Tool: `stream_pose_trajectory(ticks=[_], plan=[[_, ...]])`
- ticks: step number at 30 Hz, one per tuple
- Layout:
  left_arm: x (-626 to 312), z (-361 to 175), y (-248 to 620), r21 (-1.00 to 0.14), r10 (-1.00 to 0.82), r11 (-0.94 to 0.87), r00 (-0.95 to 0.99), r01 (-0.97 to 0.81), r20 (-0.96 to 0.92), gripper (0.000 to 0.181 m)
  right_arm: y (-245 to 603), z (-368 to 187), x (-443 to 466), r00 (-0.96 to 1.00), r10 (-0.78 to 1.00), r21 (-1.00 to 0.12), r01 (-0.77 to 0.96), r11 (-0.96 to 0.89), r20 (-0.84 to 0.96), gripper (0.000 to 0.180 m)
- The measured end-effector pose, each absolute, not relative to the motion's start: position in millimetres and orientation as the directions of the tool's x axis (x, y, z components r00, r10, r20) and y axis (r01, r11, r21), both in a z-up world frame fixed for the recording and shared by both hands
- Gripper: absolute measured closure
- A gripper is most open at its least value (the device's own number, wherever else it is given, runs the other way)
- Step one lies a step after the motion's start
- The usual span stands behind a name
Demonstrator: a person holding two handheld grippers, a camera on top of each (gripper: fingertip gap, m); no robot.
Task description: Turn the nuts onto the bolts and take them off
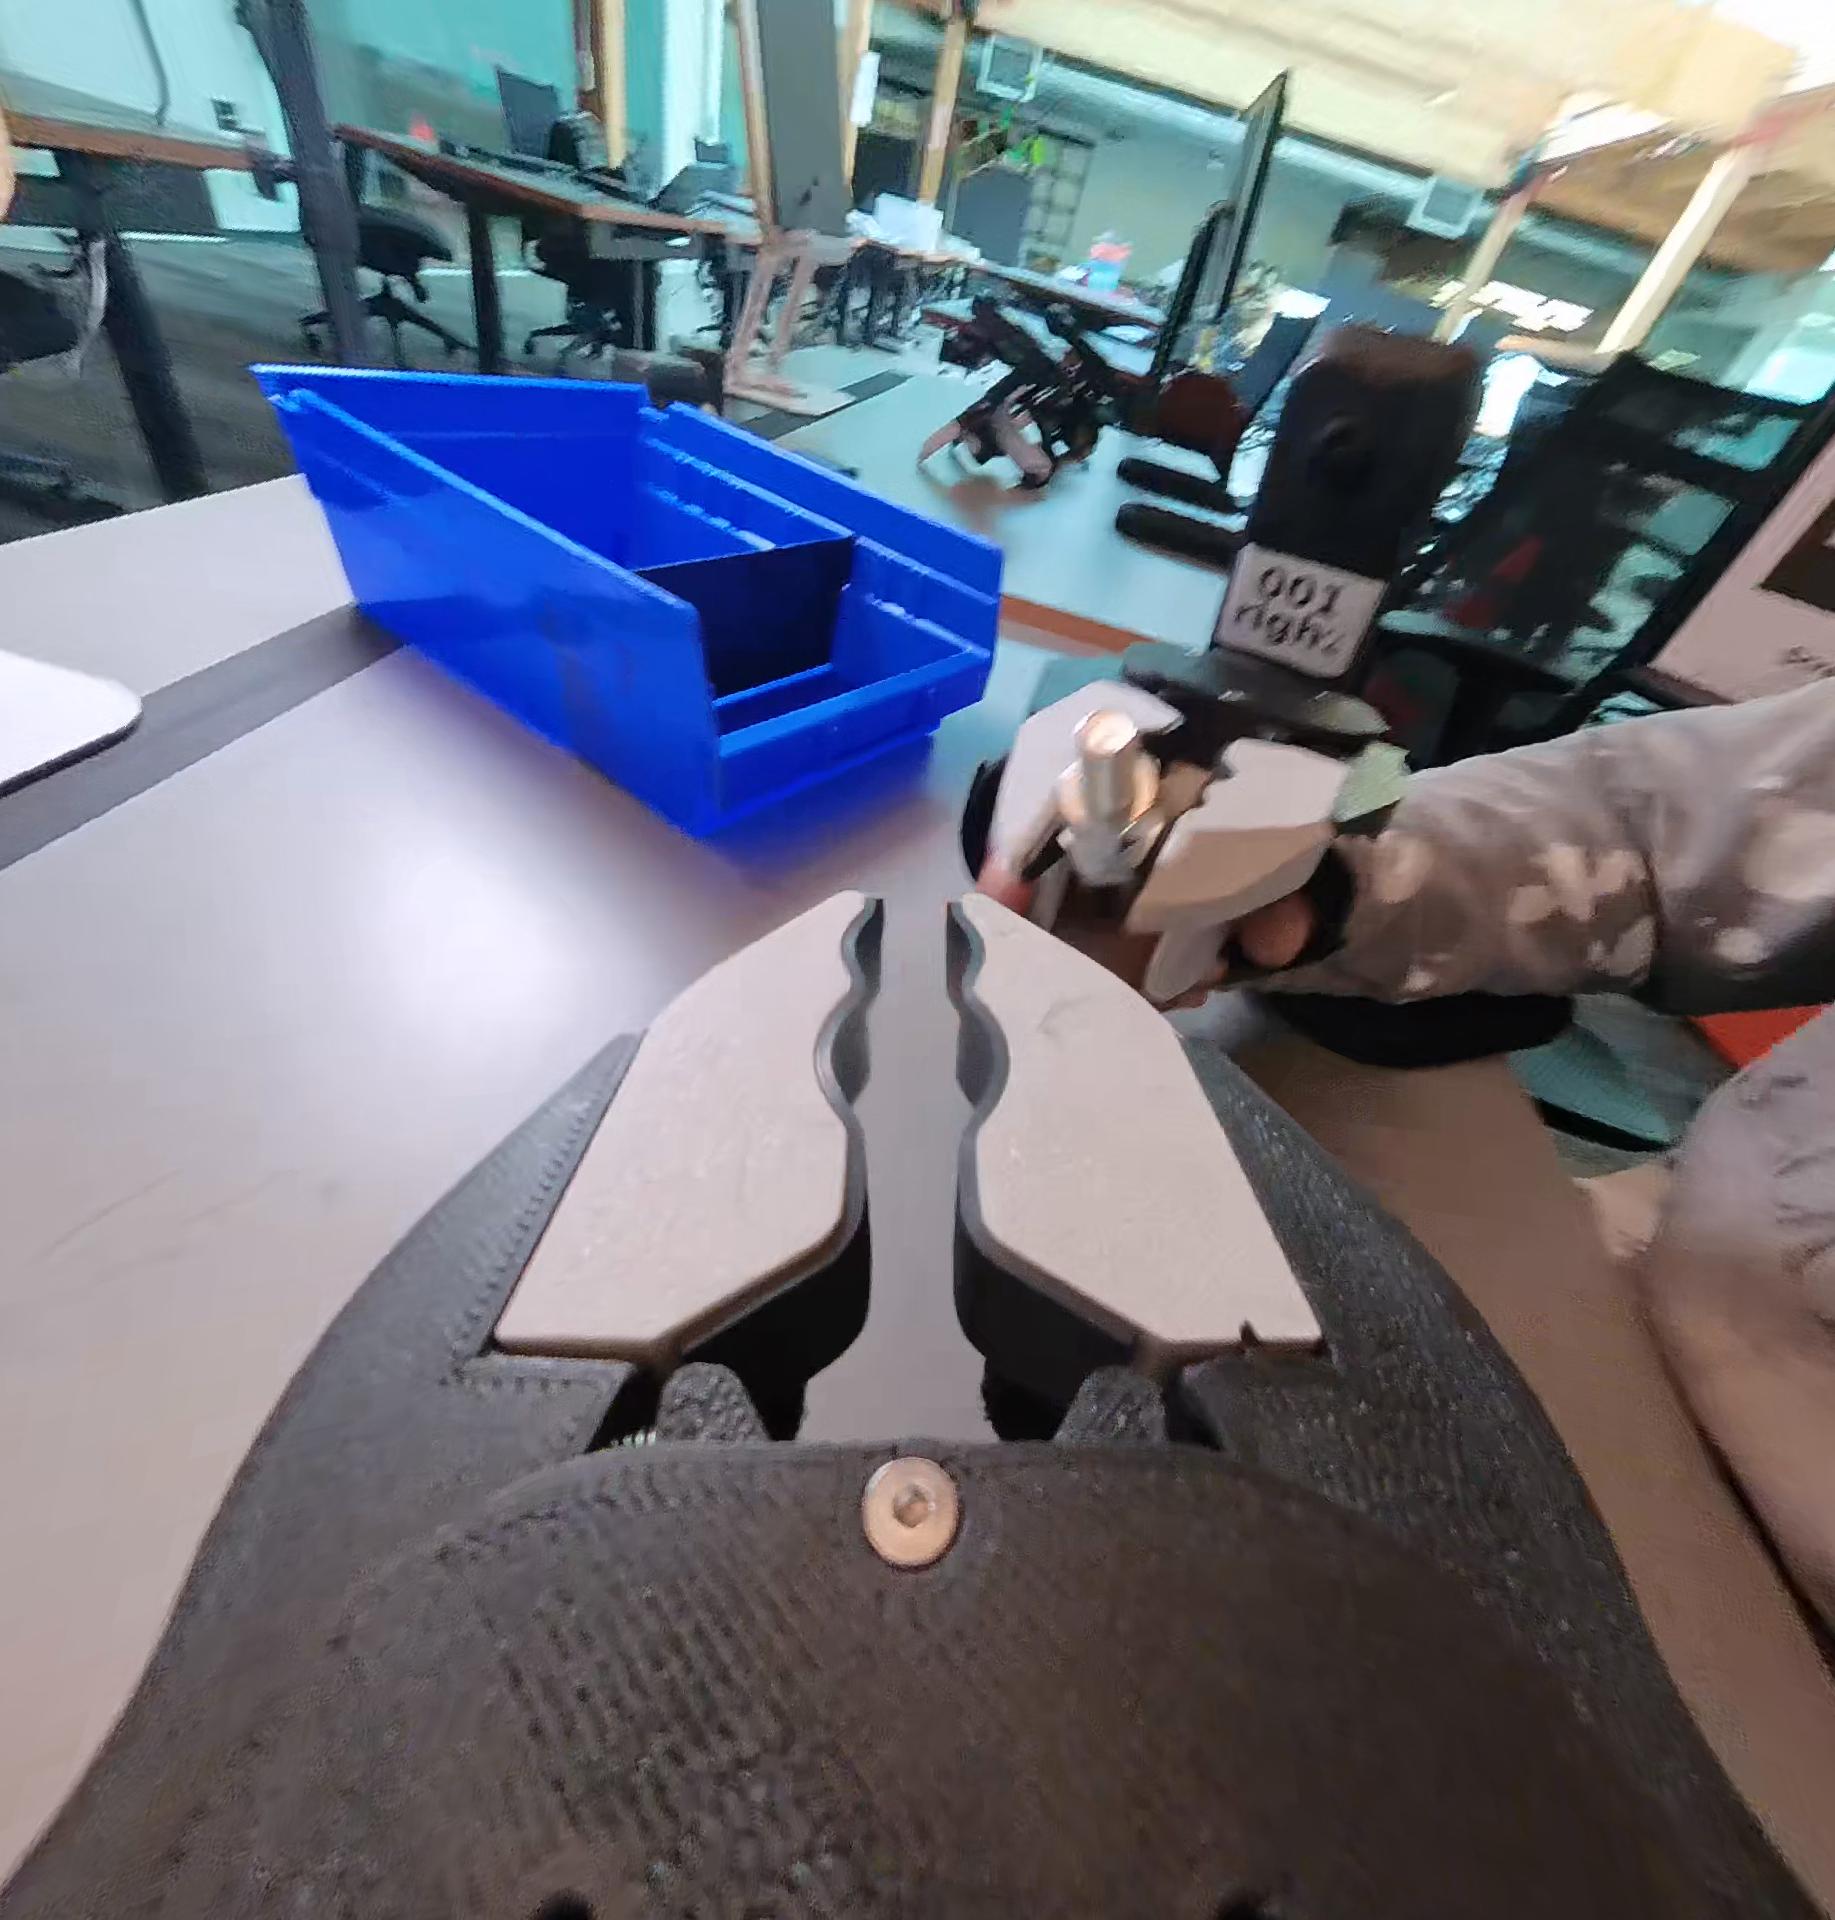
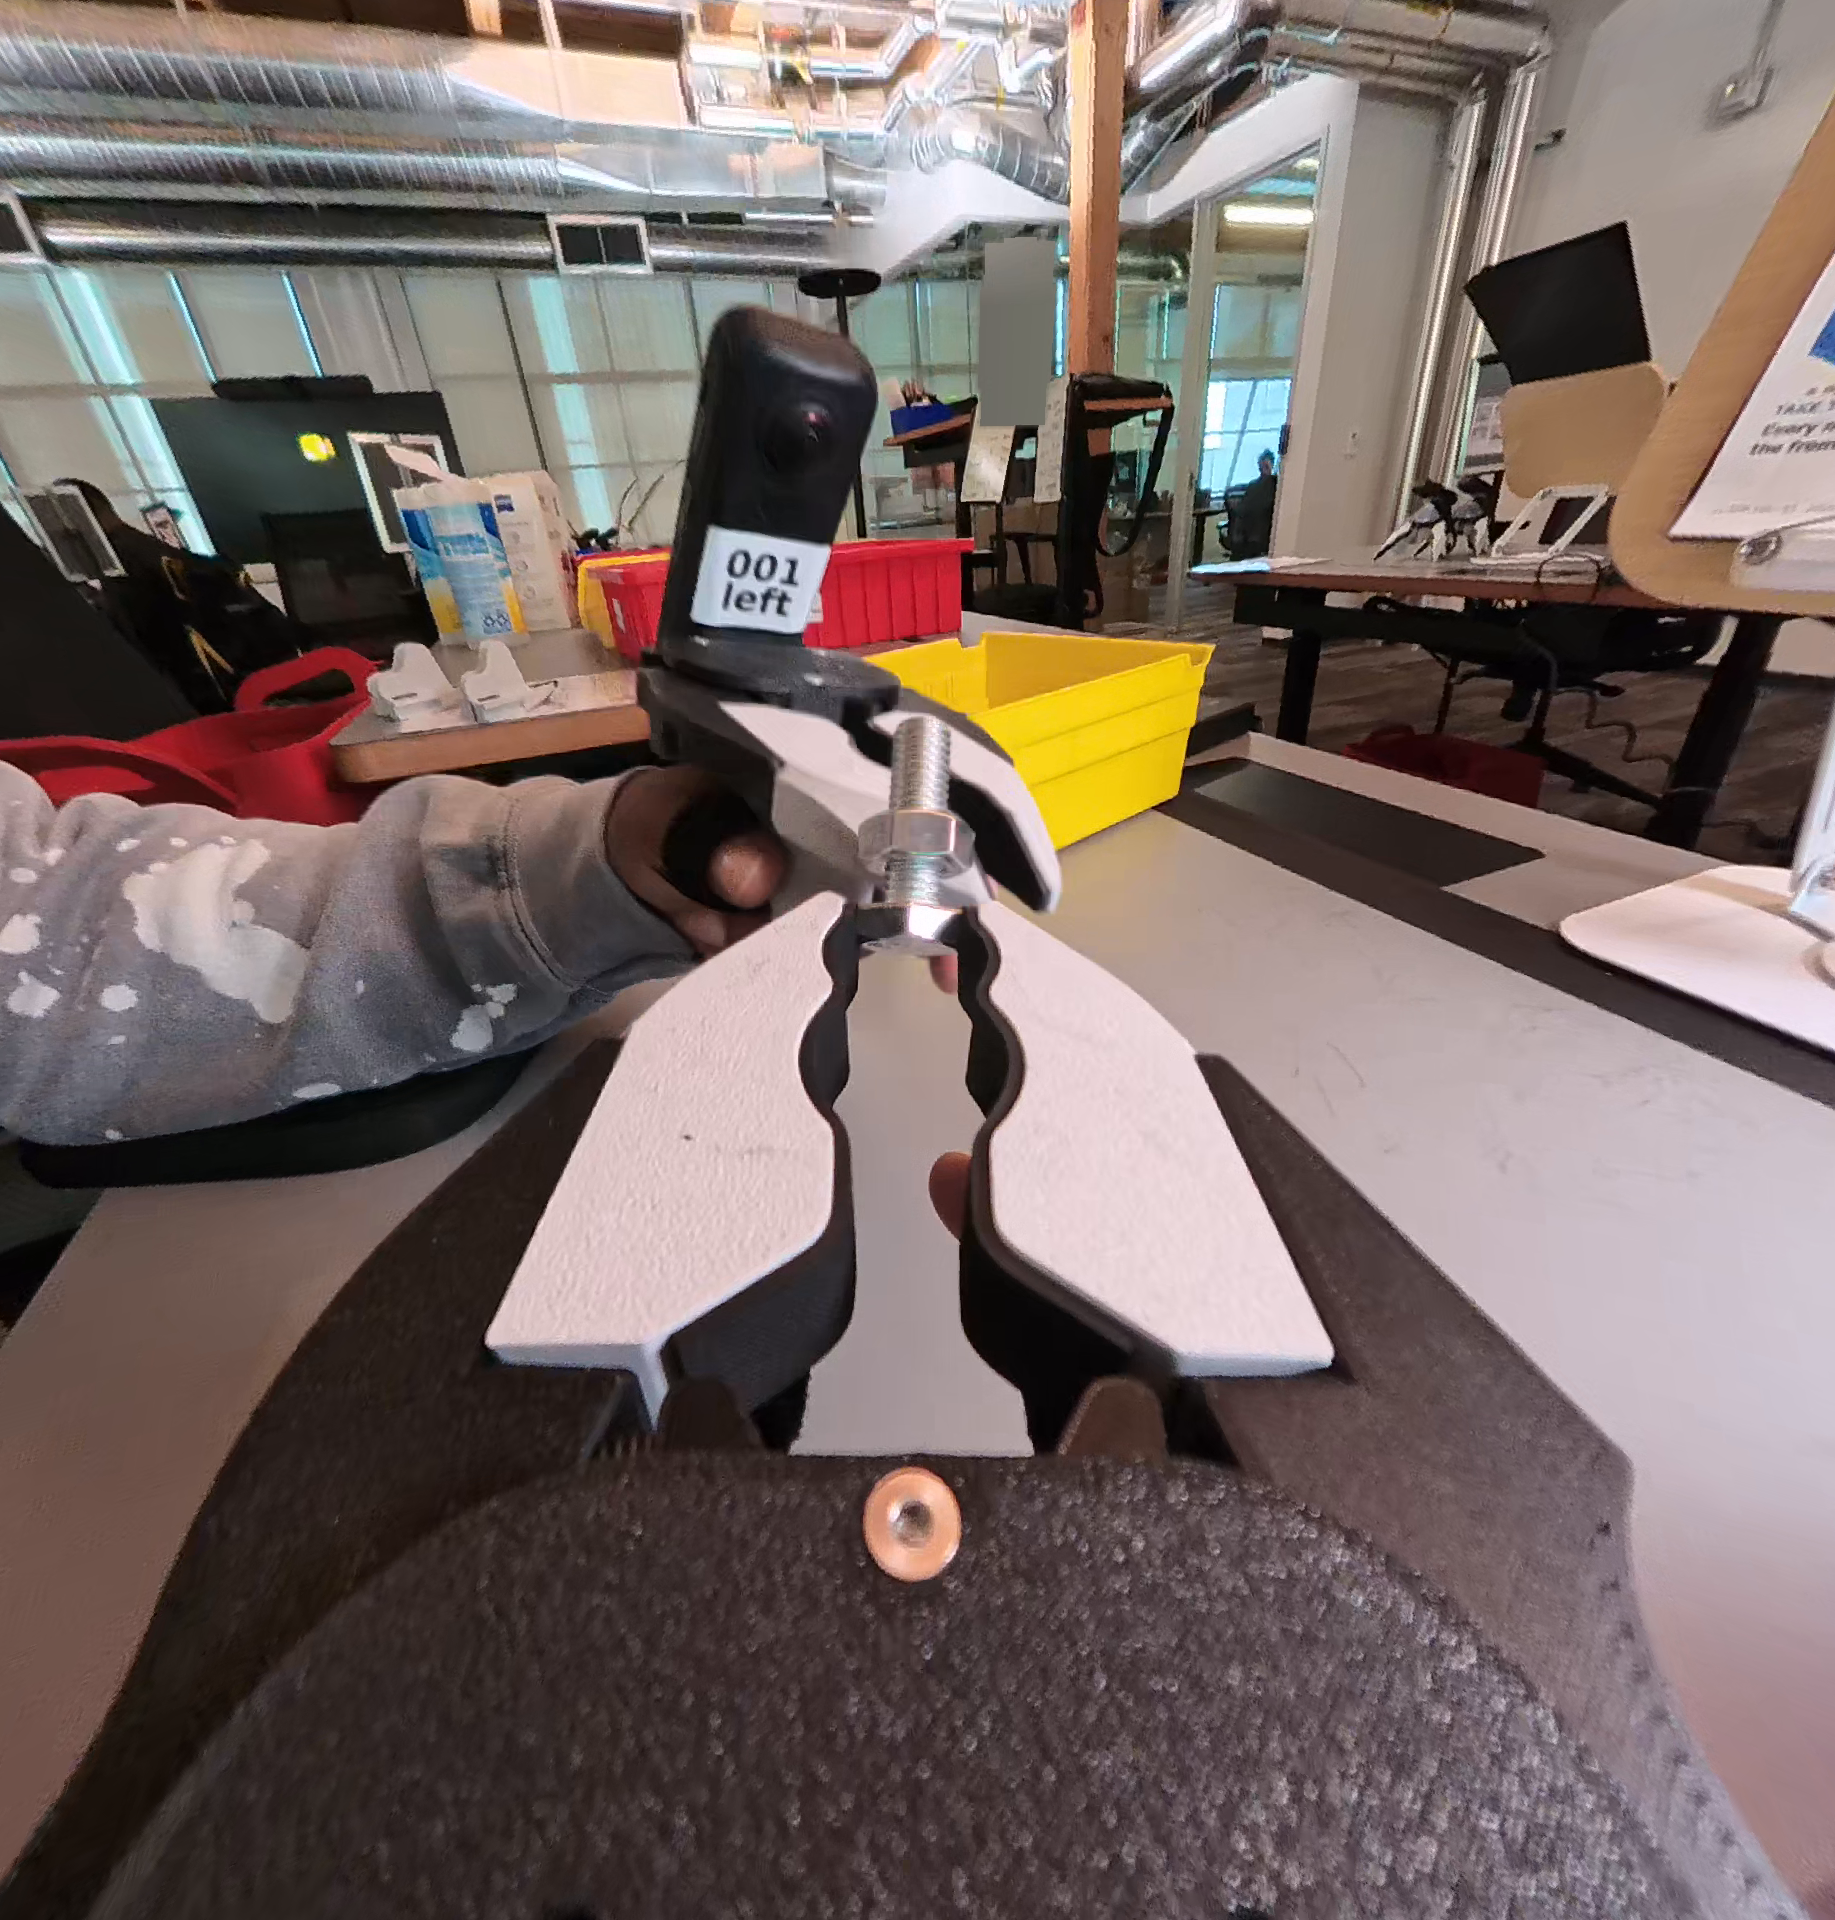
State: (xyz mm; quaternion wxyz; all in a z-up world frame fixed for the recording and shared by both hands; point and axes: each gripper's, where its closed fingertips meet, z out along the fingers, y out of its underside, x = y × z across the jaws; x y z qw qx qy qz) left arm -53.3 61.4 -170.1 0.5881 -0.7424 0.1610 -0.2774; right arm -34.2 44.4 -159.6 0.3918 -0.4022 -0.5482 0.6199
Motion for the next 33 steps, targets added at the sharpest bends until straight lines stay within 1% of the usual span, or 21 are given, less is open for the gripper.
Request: stream_pose_trajectory(ticks=[1,3,5,10,11,12,13,14,18,22,25,26,27,28,31,33], plan=[[-54,-172,60,-0.961,-0.577,-0.261,0.784,0.087,0.228,0.166,44,-158,-34,-0.365,0.929,-0.995,-0.050,-0.083,-0.059,0.162],[-50,-162,55,-0.956,-0.620,-0.249,0.733,0.154,0.279,0.161,44,-161,-35,-0.356,0.933,-0.997,-0.041,-0.069,-0.050,0.162],[-43,-151,50,-0.956,-0.667,-0.220,0.686,0.192,0.291,0.157,44,-165,-36,-0.355,0.933,-0.997,-0.024,-0.073,-0.060,0.162],[-31,-155,50,-0.959,-0.678,-0.233,0.681,0.160,0.278,0.154,42,-168,-37,-0.353,0.934,-0.997,-0.018,-0.070,-0.059,0.162],[-32,-155,51,-0.959,-0.671,-0.234,0.688,0.158,0.277,0.154,43,-168,-37,-0.349,0.935,-0.997,-0.022,-0.073,-0.061,0.162],[-36,-157,53,-0.959,-0.654,-0.242,0.704,0.151,0.276,0.157,46,-165,-36,-0.350,0.934,-0.995,-0.036,-0.090,-0.072,0.162],[-48,-164,61,-0.958,-0.582,-0.253,0.769,0.139,0.265,0.173,44,-159,-34,-0.376,0.923,-0.992,-0.059,-0.112,-0.082,0.162],[-58,-169,65,-0.961,-0.537,-0.252,0.809,0.117,0.240,0.170,44,-155,-32,-0.383,0.920,-0.990,-0.072,-0.122,-0.086,0.162],[-51,-153,56,-0.957,-0.616,-0.213,0.733,0.196,0.287,0.162,43,-157,-32,-0.376,0.923,-0.991,-0.069,-0.112,-0.078,0.162],[-33,-143,48,-0.965,-0.681,-0.183,0.684,0.186,0.261,0.154,42,-159,-34,-0.372,0.925,-0.992,-0.060,-0.112,-0.081,0.162],[-30,-148,51,-0.970,-0.668,-0.190,0.704,0.154,0.243,0.154,42,-157,-33,-0.371,0.925,-0.990,-0.072,-0.119,-0.084,0.162],[-36,-151,54,-0.970,-0.637,-0.197,0.733,0.144,0.238,0.163,42,-154,-32,-0.379,0.921,-0.988,-0.086,-0.128,-0.087,0.162],[-49,-160,62,-0.971,-0.560,-0.214,0.800,0.110,0.214,0.168,40,-151,-29,-0.401,0.911,-0.984,-0.099,-0.145,-0.093,0.162],[-57,-165,65,-0.972,-0.521,-0.217,0.832,0.086,0.190,0.167,40,-148,-28,-0.406,0.909,-0.982,-0.108,-0.152,-0.096,0.162],[-60,-151,61,-0.964,-0.553,-0.189,0.790,0.188,0.263,0.166,40,-148,-28,-0.404,0.910,-0.984,-0.106,-0.146,-0.092,0.162],[-60,-149,60,-0.965,-0.560,-0.177,0.787,0.192,0.259,0.167,40,-150,-29,-0.404,0.909,-0.983,-0.094,-0.155,-0.104,0.162]])
